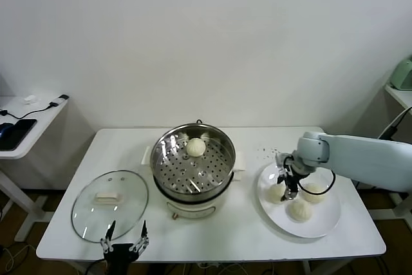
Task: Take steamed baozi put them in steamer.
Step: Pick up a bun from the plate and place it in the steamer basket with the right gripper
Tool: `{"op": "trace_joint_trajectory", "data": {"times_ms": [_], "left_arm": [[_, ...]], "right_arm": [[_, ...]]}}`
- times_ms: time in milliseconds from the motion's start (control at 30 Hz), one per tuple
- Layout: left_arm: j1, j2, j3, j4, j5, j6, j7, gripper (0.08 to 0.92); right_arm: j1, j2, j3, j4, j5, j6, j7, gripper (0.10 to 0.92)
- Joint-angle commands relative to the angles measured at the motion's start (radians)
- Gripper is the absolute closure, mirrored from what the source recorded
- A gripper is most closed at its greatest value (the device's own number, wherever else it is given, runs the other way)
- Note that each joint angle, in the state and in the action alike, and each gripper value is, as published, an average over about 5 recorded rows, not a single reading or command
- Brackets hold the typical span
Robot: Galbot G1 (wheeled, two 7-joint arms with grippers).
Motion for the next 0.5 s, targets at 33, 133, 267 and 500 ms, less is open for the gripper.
{"op": "trace_joint_trajectory", "data": {"times_ms": [33,133,267,500], "left_arm": [[0.006,0.0,0.0,-0.013,0.002,0.0,-0.001,0.177],[0.011,0.002,0.0,-0.023,0.002,0.0,-0.001,0.177],[0.012,0.007,0.002,-0.03,0.003,0.0,-0.001,0.177],[0.007,0.011,0.011,-0.035,0.003,0.005,0.001,0.177]], "right_arm": [[0.253,-0.017,-0.108,0.056,0.067,0.034,-0.071,0.406],[0.436,0.023,-0.2,0.06,0.149,0.067,-0.137,0.406],[0.627,0.101,-0.25,0.044,0.281,0.081,-0.196,0.406],[0.7,0.289,-0.151,0.061,0.508,0.0,-0.147,0.406]]}}
